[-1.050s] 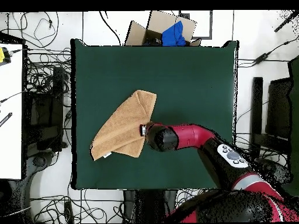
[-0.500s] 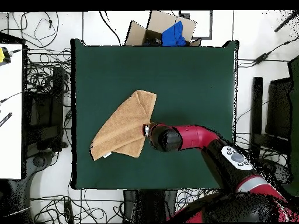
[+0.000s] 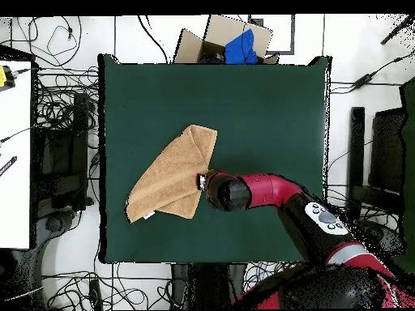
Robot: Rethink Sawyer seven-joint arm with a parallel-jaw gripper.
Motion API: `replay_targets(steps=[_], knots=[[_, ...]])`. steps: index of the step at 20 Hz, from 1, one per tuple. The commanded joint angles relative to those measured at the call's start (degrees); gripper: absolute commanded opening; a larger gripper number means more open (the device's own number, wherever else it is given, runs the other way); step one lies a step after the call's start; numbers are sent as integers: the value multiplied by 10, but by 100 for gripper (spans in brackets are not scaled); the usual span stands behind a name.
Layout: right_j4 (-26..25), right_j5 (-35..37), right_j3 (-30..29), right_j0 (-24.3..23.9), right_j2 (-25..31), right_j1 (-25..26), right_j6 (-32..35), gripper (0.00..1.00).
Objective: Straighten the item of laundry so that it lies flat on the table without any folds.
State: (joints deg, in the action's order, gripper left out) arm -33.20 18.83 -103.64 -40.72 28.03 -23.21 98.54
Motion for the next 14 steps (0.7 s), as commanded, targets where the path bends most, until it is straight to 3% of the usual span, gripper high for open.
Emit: replay_targets(steps=[1,8,14], knots=[[-49,1,16,25,-8,24,-17,100],[-51,-22,19,43,-42,19,24,100],[-51,-19,23,39,-44,21,22,100]])
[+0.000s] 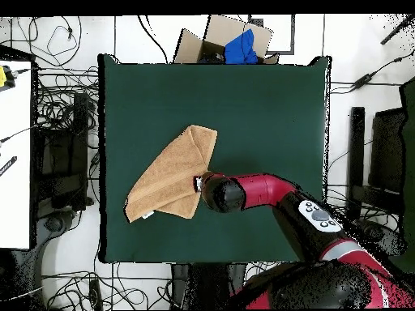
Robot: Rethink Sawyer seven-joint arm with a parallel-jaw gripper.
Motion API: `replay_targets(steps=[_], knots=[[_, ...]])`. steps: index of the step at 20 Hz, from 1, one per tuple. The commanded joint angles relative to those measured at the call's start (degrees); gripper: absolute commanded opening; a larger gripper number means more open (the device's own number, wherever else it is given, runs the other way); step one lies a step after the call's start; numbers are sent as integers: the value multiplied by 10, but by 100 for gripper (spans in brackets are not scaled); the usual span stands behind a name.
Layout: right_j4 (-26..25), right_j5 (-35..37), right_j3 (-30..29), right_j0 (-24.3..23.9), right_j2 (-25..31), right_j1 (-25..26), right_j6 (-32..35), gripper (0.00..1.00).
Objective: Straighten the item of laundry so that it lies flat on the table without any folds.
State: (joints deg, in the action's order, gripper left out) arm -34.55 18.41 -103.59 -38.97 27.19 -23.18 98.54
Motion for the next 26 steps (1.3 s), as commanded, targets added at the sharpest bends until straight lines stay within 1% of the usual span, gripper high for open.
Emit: replay_targets(steps=[1,8,15,19,20,22,26], knots=[[-38,-15,23,21,-35,20,21,100],[-40,-16,35,18,-33,34,15,100],[-40,-23,39,23,-40,39,24,100],[-48,-48,44,28,-44,38,31,100],[-50,-50,45,28,-44,38,26,0],[-52,-54,46,31,-47,37,29,0],[-39,-67,42,34,-53,34,47,0]])
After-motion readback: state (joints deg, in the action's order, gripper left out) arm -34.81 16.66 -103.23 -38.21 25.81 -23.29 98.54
